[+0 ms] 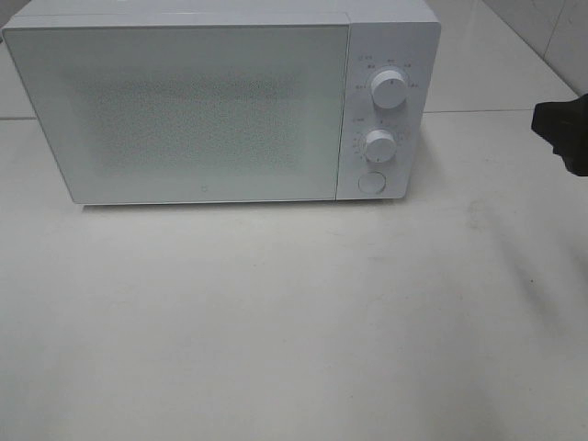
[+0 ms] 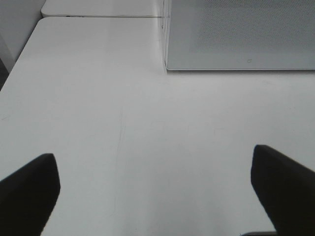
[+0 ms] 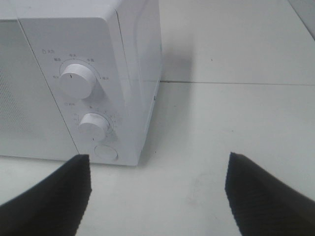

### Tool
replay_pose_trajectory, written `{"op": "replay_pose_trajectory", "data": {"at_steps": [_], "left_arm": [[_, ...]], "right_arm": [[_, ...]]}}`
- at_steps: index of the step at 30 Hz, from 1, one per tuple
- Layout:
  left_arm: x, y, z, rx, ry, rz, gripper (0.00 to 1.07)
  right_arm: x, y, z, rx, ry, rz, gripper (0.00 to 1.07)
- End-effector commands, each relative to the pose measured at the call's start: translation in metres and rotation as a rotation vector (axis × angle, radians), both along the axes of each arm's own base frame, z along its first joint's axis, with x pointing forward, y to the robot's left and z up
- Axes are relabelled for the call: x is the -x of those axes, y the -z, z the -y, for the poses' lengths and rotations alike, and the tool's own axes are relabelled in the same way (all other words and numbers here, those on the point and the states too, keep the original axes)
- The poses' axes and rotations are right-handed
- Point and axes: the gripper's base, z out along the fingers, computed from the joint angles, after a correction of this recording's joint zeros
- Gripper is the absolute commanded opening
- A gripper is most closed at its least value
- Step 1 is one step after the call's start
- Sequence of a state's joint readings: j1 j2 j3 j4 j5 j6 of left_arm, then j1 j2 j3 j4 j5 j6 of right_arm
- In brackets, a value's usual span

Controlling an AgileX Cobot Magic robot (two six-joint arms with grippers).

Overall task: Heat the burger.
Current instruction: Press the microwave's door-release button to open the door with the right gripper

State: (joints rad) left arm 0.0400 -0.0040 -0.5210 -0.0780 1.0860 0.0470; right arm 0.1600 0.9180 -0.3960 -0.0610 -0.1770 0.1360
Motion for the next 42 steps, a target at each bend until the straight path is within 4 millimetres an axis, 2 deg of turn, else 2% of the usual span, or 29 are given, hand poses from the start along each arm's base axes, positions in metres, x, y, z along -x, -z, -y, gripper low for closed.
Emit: {"op": "replay_pose_trajectory", "data": {"at_steps": [1,2,5,15,23,32,42], "left_arm": [[0.0,0.0,0.0,-0.001,-0.005,0.017,0.98],[0.0,0.0,0.0,-0.001,-0.005,0.017,0.98],[0.0,0.0,0.0,-0.001,-0.005,0.017,0.98],[0.0,0.0,0.0,-0.001,-0.005,0.017,0.98],[0.0,0.0,0.0,-0.001,-0.005,0.017,0.98],[0.0,0.0,0.0,-0.001,-0.005,0.017,0.98],[0.0,0.0,0.0,-0.001,-0.005,0.017,0.98]], "right_arm": [[0.0,0.009,0.001,-0.025,0.002,0.081,0.75],[0.0,0.018,0.0,-0.023,-0.003,0.089,0.75],[0.0,0.029,0.0,-0.026,-0.01,0.12,0.75],[-0.007,0.057,0.003,-0.048,0.068,0.157,0.75],[-0.008,0.081,-0.021,0.043,0.07,0.158,0.75],[-0.008,0.092,-0.044,0.07,0.077,0.205,0.75],[-0.022,0.104,-0.082,0.079,0.036,0.207,0.75]]}}
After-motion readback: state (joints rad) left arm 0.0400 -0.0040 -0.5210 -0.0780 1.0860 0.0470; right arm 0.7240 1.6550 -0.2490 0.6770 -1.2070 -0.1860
